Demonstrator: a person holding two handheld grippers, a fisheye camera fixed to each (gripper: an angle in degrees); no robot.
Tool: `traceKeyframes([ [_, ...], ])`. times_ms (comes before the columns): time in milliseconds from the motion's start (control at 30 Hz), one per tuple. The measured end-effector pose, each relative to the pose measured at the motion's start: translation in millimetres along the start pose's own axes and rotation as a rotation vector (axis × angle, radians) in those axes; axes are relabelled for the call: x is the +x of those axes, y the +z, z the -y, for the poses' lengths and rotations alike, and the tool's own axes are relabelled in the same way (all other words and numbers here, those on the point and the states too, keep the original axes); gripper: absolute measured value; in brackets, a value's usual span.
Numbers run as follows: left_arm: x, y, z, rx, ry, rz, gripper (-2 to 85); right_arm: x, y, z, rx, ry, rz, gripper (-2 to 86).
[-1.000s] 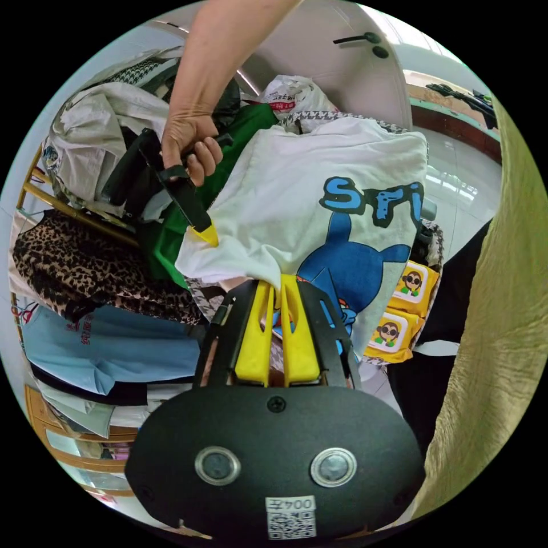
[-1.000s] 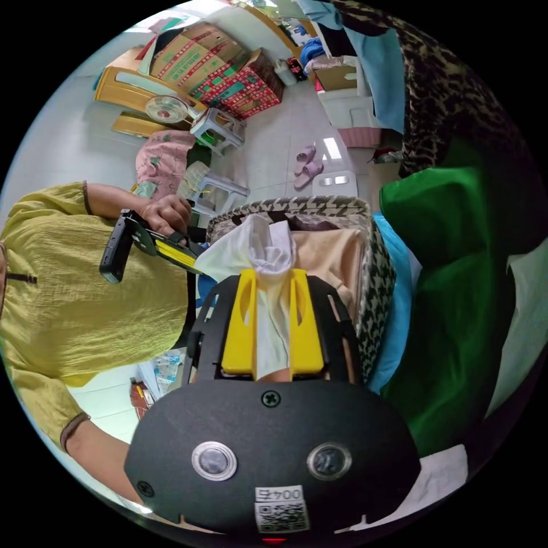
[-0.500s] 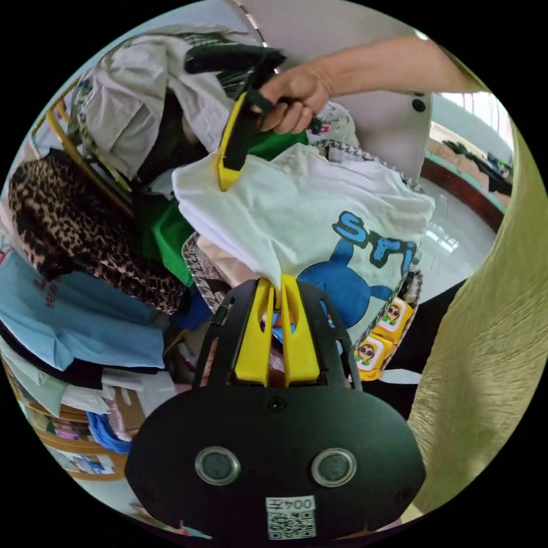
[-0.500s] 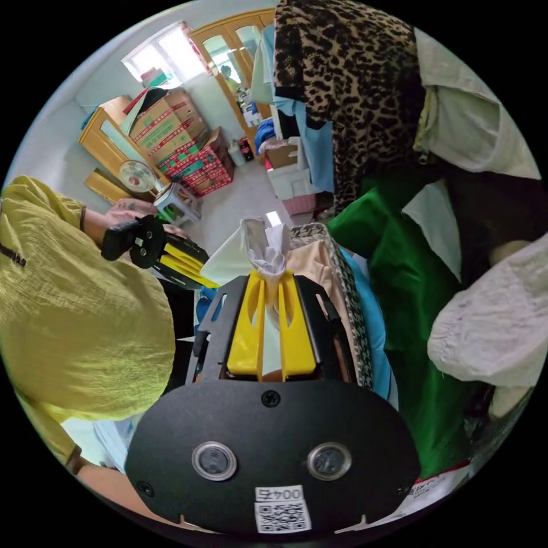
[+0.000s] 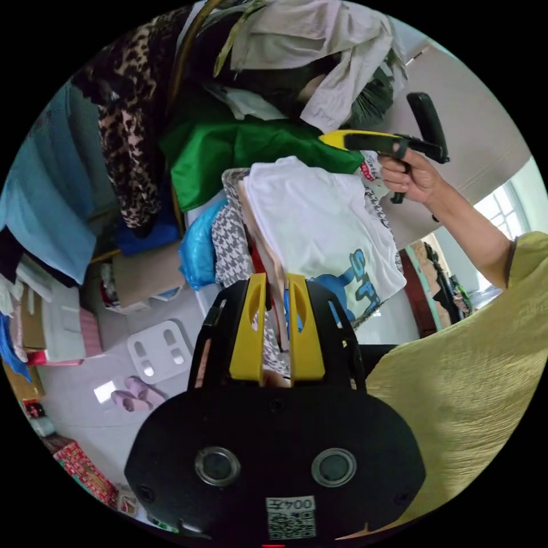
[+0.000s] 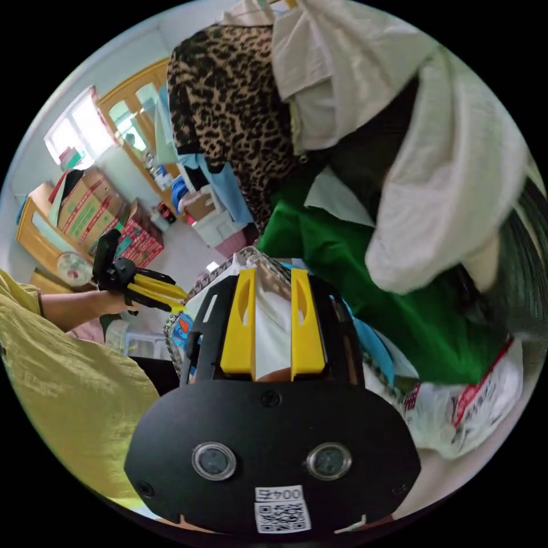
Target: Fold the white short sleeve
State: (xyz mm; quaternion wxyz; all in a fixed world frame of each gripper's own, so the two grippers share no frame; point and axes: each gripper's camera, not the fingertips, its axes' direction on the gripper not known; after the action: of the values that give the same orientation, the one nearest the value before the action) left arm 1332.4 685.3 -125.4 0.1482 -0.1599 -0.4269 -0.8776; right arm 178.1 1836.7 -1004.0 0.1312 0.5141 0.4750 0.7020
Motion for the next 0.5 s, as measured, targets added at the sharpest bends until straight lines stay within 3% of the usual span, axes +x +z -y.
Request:
traceKeyframes([
  [133,25.7,-24.7,29.3,0.116,0.12,0.049,5.9,5.1,-33.3,-93.0,0.052,0.157,-0.07,9.6],
  [333,66.7,20.5,103.0,0.126,0.354,0.171,7.9,-26.3,-10.9,-224.7,-0.059,0.3,-0.288,9.9],
  [500,50.6,55.8,134.8,0.063,0.274,0.237,6.7,-13.2,31.4,-267.9,-0.152,0.318,-0.344,9.5],
])
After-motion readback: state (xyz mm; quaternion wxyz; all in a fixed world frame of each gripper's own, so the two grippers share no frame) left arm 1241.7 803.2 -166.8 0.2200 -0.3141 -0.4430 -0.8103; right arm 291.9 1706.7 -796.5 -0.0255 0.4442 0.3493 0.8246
